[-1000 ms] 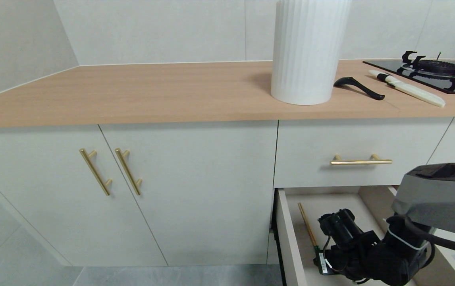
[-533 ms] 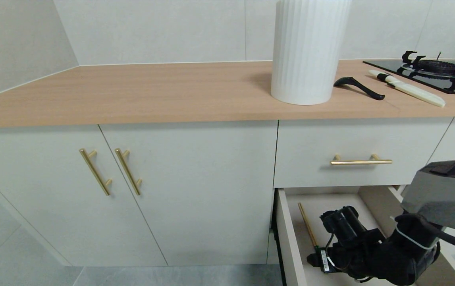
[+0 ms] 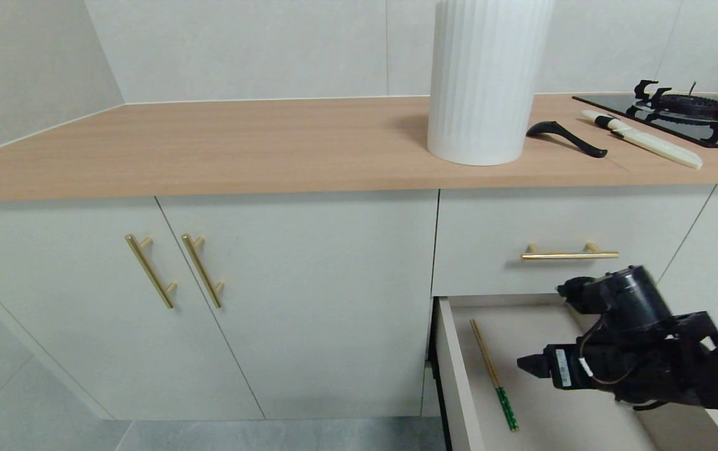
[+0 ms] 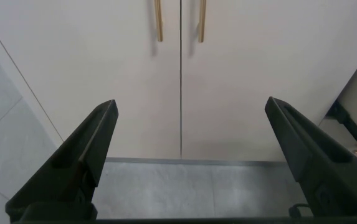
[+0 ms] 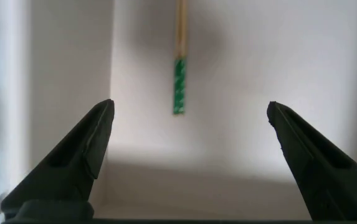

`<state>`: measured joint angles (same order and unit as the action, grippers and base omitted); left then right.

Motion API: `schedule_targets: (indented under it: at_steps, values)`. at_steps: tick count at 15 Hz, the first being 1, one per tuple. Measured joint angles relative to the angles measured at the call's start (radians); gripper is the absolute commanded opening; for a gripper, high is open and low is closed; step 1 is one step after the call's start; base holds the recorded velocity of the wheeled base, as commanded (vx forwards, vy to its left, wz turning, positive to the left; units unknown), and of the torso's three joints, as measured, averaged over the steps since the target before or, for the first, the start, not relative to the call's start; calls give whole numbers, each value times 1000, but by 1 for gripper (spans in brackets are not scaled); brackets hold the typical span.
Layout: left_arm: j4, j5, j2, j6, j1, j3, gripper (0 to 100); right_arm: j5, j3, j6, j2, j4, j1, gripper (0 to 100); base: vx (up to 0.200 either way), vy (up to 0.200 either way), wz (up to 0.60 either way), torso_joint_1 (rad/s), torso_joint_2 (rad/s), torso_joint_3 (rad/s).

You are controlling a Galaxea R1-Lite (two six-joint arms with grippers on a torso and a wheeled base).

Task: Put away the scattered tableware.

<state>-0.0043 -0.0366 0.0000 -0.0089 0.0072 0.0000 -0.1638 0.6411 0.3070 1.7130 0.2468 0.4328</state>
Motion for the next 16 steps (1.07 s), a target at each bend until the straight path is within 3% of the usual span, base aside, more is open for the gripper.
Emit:
schedule_targets:
  at_steps: [4, 8, 16]
  values:
    - [0, 0, 0, 0, 0, 0, 100, 2, 28, -61, -198, -48, -73, 100, 0, 0, 0, 3, -15, -7]
    - [2, 0, 0, 0, 0, 0, 100, 2, 27, -87, -257, -51, -84, 100, 0, 0, 0, 80, -250, -264]
    - [0, 0, 0, 0, 0, 0, 100, 1, 20, -88, -268, -48, -82, 100, 0, 0, 0, 150, -497, -306]
